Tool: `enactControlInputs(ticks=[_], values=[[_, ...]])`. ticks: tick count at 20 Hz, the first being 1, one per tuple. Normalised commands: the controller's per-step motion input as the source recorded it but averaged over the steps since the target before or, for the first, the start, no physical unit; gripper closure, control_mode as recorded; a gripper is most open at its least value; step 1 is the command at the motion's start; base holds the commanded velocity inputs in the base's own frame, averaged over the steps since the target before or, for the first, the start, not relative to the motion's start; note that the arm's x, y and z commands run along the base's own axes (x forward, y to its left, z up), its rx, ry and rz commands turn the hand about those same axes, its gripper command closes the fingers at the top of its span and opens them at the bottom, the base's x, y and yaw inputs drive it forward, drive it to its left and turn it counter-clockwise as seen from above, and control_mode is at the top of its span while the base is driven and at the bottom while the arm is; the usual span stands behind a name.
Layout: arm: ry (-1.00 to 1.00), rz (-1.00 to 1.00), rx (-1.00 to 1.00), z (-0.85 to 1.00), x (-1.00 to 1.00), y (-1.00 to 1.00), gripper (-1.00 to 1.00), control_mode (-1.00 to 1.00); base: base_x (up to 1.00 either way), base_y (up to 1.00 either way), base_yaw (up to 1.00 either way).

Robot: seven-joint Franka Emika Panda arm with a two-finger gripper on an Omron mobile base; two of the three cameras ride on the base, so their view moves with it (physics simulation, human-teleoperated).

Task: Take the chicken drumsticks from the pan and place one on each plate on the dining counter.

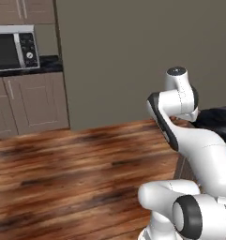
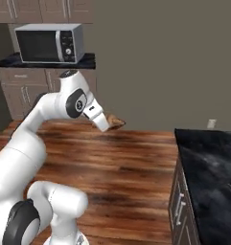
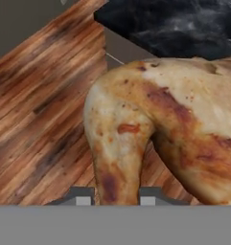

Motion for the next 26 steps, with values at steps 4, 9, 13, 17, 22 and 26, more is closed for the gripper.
enactControlInputs(ticks=[4, 9, 13, 17, 22, 26], values=[[0.00, 0.00, 0.00, 0.00, 0.00, 0.00, 1.00, 1.00, 0.98, 0.84, -0.68], [0.00, 0.00, 0.00, 0.00, 0.00, 0.00, 1.00, 1.00, 1.00, 0.97, -0.60], [0.00, 0.00, 0.00, 0.00, 0.00, 0.00, 1.00, 1.00, 1.00, 0.91, -0.64], [0.00, 0.00, 0.00, 0.00, 0.00, 0.00, 1.00, 1.00, 0.98, 0.79, -0.73], [0.00, 0.00, 0.00, 0.00, 0.00, 0.00, 1.00, 1.00, 0.82, 0.71, -0.78], [0.00, 0.00, 0.00, 0.00, 0.00, 0.00, 1.00, 1.00, 0.86, 0.79, -0.74]])
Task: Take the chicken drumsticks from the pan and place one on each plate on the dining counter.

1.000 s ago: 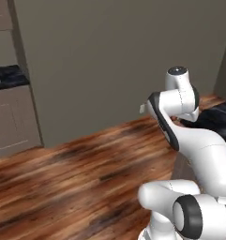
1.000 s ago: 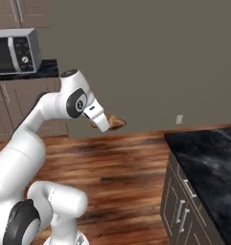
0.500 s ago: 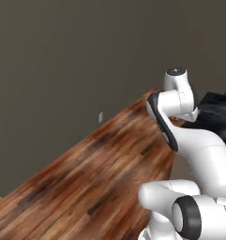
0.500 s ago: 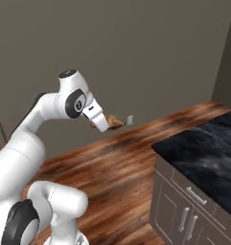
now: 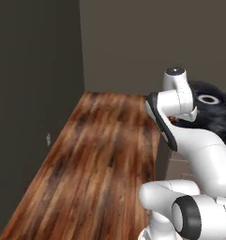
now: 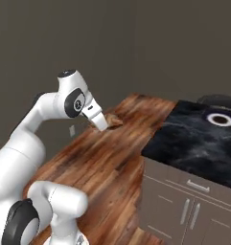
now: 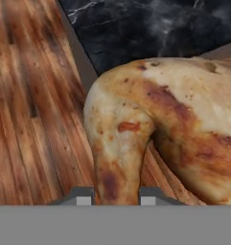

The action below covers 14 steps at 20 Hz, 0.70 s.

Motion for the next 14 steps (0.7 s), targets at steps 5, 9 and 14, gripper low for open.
enactControlInputs(ticks=[5, 9, 14], values=[[0.00, 0.00, 0.00, 0.00, 0.00, 0.00, 1.00, 1.00, 0.97, 0.89, -0.69], [0.00, 0.00, 0.00, 0.00, 0.00, 0.00, 1.00, 1.00, 1.00, 1.00, -0.58], [0.00, 0.00, 0.00, 0.00, 0.00, 0.00, 1.00, 1.00, 0.99, 1.00, -0.62]])
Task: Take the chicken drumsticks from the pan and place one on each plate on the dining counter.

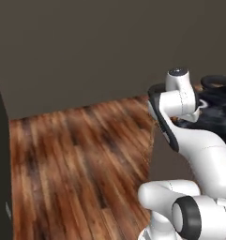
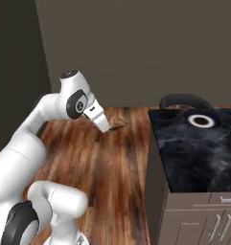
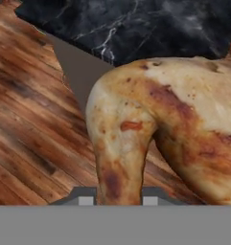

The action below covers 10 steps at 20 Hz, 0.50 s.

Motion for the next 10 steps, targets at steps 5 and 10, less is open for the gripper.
enactControlInputs(ticks=[5, 10], values=[[0.00, 0.00, 0.00, 0.00, 0.00, 0.00, 1.00, 1.00, 0.87, 0.99, -0.64], [0.00, 0.00, 0.00, 0.00, 0.00, 0.00, 1.00, 1.00, 0.78, 0.89, -0.68]])
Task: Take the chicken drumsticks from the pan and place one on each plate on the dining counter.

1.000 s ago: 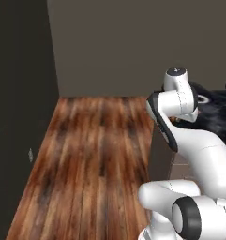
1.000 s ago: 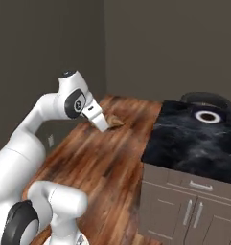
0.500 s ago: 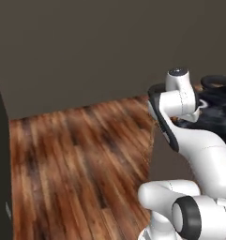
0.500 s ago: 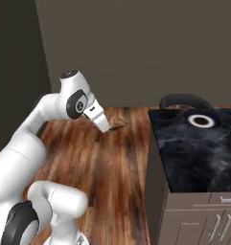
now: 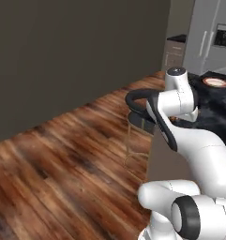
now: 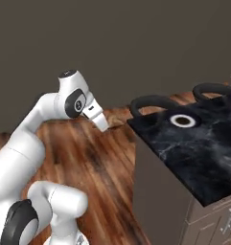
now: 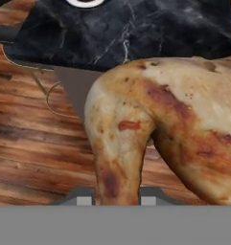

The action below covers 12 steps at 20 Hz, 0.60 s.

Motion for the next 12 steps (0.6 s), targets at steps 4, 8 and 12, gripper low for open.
enactControlInputs(ticks=[4, 8, 12], values=[[0.00, 0.00, 0.00, 0.00, 0.00, 0.00, 1.00, 1.00, 0.66, 0.83, -0.71], [0.00, 0.00, 0.00, 0.00, 0.00, 0.00, 1.00, 1.00, 0.57, 0.75, -0.72], [0.00, 0.00, 0.00, 0.00, 0.00, 0.00, 1.00, 1.00, 0.56, 0.68, -0.68]])
